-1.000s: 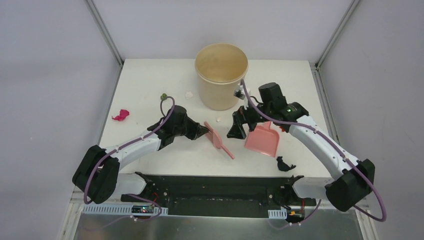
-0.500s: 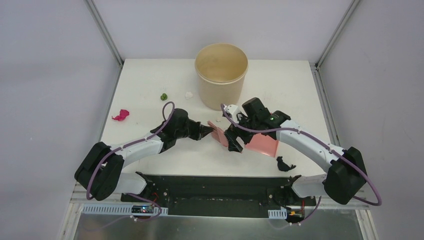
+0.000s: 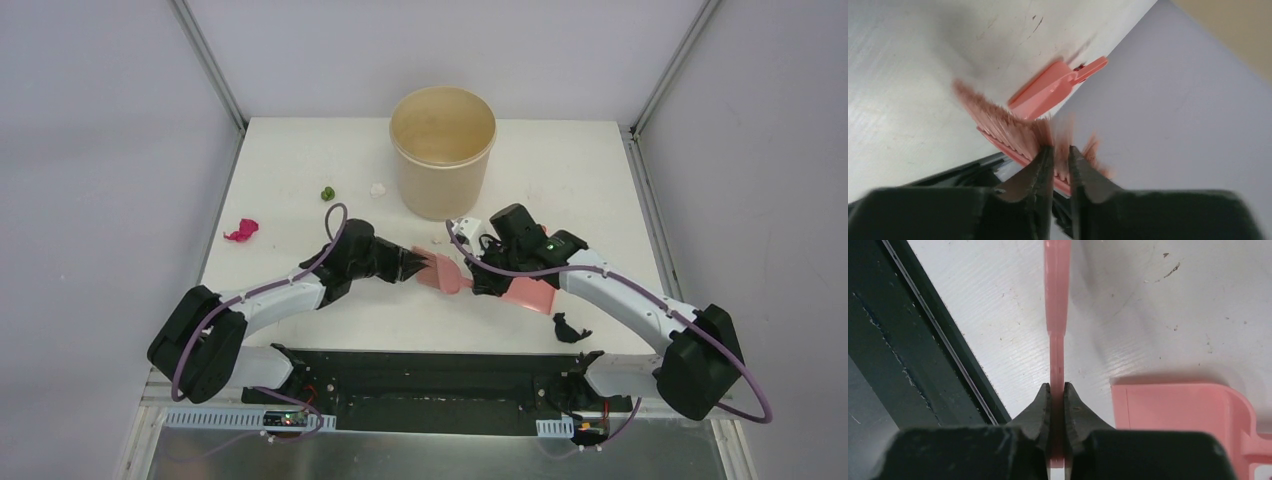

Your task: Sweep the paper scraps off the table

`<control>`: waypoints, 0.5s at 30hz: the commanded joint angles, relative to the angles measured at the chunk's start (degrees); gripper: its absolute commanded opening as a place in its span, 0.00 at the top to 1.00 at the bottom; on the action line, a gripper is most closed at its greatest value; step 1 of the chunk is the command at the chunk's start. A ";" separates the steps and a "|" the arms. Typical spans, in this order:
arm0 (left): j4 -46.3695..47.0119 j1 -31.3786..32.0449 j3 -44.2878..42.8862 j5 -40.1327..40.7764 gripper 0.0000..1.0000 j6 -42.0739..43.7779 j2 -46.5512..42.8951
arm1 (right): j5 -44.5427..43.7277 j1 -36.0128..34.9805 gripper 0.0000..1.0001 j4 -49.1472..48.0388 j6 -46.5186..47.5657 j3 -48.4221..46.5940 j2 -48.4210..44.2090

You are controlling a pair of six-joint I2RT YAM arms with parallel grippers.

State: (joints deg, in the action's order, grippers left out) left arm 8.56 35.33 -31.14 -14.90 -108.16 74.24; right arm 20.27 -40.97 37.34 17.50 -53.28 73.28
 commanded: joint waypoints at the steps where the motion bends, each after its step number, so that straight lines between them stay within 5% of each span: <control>1: -3.25 0.62 -6.32 -4.32 0.69 15.71 -0.12 | 1.86 -0.10 1.00 3.94 3.80 -3.00 -3.91; 8: -25.46 1.59 -18.24 -1.81 0.47 51.65 -4.94 | 9.01 2.96 1.00 23.95 12.72 -8.49 -4.52; 15: -21.04 9.59 -17.06 -2.05 0.36 91.35 -12.29 | 20.77 4.58 1.00 32.95 19.57 -9.35 -3.54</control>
State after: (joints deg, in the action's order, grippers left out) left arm -17.17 39.48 -48.77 -16.01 -46.46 68.23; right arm 30.26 -36.40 61.12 30.30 -60.42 69.60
